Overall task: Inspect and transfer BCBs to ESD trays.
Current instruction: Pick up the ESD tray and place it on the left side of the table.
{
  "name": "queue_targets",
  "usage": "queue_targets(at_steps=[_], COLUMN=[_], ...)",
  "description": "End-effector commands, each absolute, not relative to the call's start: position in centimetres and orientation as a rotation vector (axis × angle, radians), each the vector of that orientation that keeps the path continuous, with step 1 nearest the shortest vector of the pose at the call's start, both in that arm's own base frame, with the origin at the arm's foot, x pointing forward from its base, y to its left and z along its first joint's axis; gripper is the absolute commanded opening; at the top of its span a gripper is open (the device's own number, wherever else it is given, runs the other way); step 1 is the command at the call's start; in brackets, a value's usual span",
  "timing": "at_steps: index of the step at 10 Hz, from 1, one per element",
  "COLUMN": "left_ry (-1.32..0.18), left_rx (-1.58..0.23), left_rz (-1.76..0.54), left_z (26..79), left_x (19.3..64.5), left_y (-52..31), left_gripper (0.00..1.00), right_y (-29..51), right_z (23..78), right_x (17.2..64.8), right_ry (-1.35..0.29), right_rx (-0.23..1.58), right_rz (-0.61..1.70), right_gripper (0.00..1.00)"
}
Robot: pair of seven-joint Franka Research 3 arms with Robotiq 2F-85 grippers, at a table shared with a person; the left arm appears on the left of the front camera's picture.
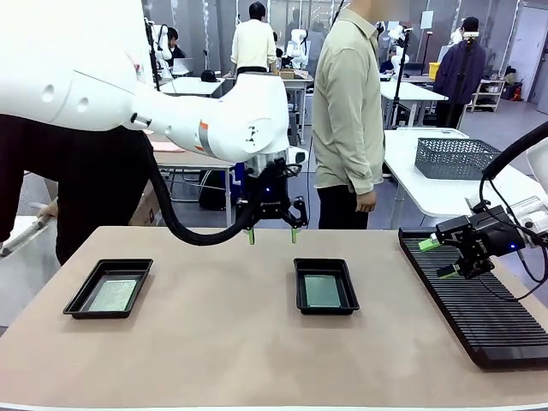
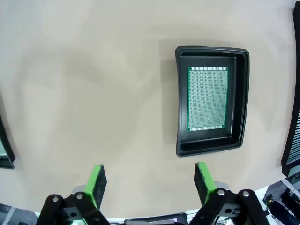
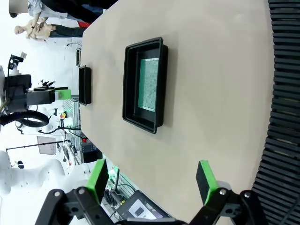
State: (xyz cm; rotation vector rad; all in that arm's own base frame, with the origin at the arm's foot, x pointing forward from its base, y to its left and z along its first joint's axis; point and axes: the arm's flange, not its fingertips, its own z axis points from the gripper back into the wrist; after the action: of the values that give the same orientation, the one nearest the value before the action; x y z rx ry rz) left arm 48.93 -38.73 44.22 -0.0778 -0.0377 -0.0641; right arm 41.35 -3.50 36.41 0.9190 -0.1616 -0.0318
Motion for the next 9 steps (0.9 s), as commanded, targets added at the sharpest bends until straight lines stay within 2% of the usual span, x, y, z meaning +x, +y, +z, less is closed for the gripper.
queue_targets(at_steps=[1,9], left_ry=[-0.070,-0.120], left_rx=[-0.055,-0.014], left_rz=[-0.050,-0.056], left_z=[42.8,37.3], left_x=[49.4,49.5], left_y=[-39.9,-44.0], left_gripper=[1.00,1.00], right_y=[-3.4,-3.4], right_z=[36.5,36.5], right_x=[41.3,41.3], right_ry=[-0.165,-0.165], right_rx=[0.908,0.908], right_rz=[-0.058,-0.058], right_gripper=[1.00,1.00])
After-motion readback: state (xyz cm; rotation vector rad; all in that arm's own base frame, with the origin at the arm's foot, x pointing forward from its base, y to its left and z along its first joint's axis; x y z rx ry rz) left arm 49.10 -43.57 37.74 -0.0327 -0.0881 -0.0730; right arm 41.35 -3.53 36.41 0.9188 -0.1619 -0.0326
